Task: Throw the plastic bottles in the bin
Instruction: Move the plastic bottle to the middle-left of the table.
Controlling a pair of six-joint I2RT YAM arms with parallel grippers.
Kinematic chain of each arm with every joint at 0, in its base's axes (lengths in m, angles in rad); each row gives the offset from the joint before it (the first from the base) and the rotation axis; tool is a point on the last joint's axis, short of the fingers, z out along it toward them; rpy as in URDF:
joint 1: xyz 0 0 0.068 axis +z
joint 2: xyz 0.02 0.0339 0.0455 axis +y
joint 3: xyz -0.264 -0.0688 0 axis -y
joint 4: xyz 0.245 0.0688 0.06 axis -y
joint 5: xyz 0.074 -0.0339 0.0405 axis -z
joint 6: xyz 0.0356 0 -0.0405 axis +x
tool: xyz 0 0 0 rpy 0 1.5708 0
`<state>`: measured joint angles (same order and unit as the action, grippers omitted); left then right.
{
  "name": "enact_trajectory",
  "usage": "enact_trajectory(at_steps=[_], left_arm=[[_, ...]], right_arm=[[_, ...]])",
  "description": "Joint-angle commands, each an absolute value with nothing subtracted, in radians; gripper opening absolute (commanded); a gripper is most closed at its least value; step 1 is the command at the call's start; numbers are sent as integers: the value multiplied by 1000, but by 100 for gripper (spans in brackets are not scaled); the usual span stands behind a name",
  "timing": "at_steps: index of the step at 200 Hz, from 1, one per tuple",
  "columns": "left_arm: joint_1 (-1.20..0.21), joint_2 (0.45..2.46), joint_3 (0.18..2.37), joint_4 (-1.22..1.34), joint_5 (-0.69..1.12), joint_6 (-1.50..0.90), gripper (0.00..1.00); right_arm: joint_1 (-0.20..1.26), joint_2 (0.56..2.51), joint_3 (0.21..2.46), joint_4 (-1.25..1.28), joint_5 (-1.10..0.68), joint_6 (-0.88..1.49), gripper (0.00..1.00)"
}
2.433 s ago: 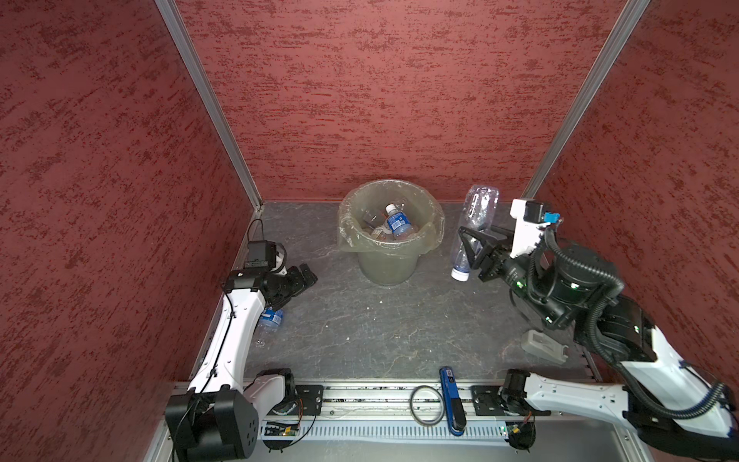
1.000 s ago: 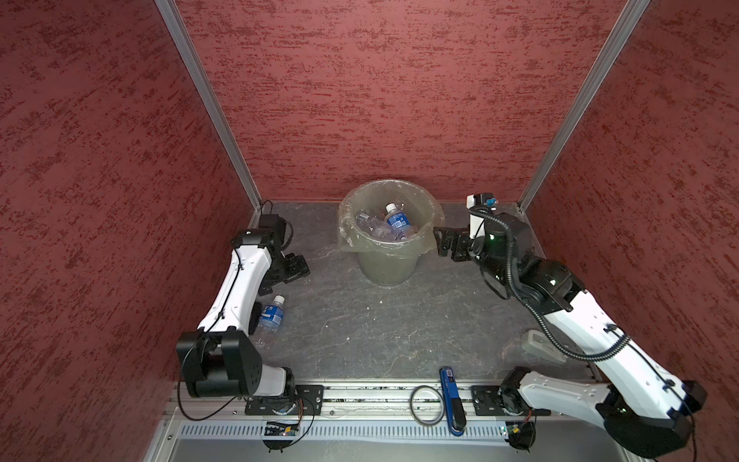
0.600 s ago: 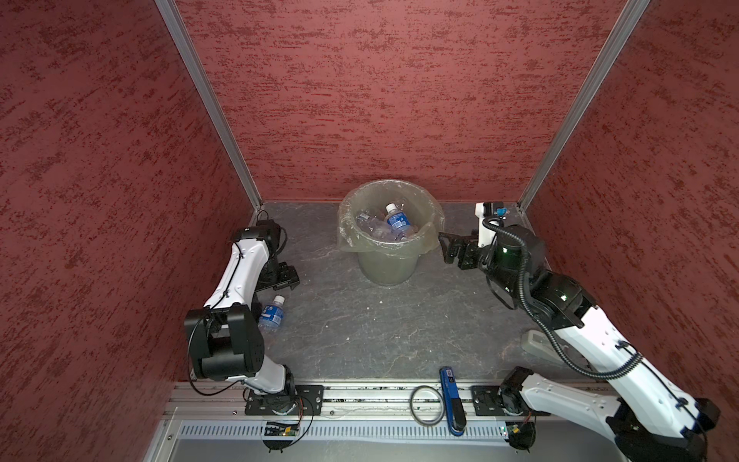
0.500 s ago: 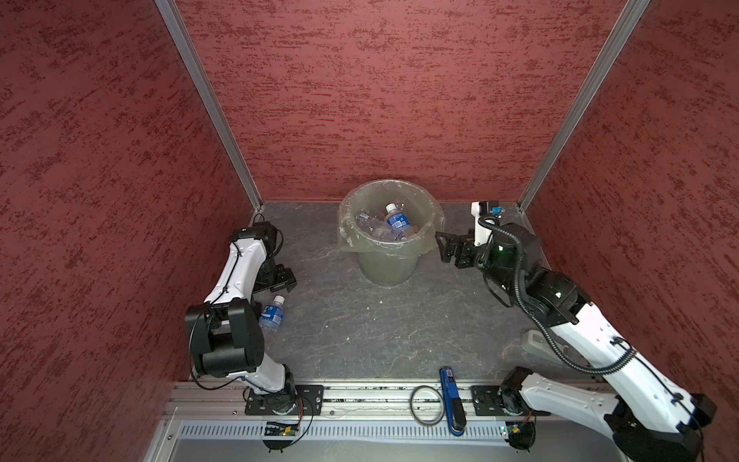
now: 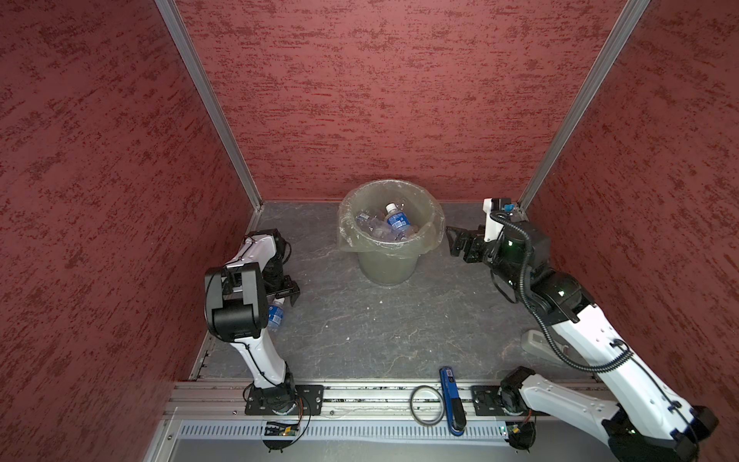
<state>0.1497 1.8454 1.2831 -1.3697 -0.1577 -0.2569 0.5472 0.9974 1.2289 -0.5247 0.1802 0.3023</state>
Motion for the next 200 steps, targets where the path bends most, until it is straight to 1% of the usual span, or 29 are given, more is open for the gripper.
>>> enact_trajectory(at_steps=[1, 31, 64, 78, 93, 103, 116, 125, 156, 200], left_arm=[[124, 1878, 1267, -1363, -164, -266, 90], [121, 1921, 1259, -1355, -170, -281, 88], [93, 1930, 1254, -1351, -148, -301, 78], [60, 1930, 1245, -1346, -129, -310, 72], [20, 1935, 1241, -1341, -126, -323, 69], [0, 1940, 1245, -1334, -119, -331, 64], [-16, 1950, 1258, -1320, -94, -340, 53], [-24, 1961, 1270, -1313, -78, -346, 49], [-56, 2009, 1339, -1295, -25, -363, 49], [-112, 2041, 1457, -1230, 153, -437, 50]], right_arm=[[532, 976, 1214, -497, 162, 298, 99], [530, 964, 1212, -503, 176, 292, 99], [528, 966, 1210, -500, 179, 288, 99], [528, 974, 1210, -497, 168, 290, 99], [526, 983, 1212, -494, 156, 293, 99], [525, 988, 1211, -494, 150, 293, 99], [525, 992, 1212, -494, 151, 295, 99], [523, 994, 1215, -497, 150, 295, 99], [523, 1001, 1217, -503, 154, 290, 99], [524, 1038, 1206, -500, 148, 287, 99]])
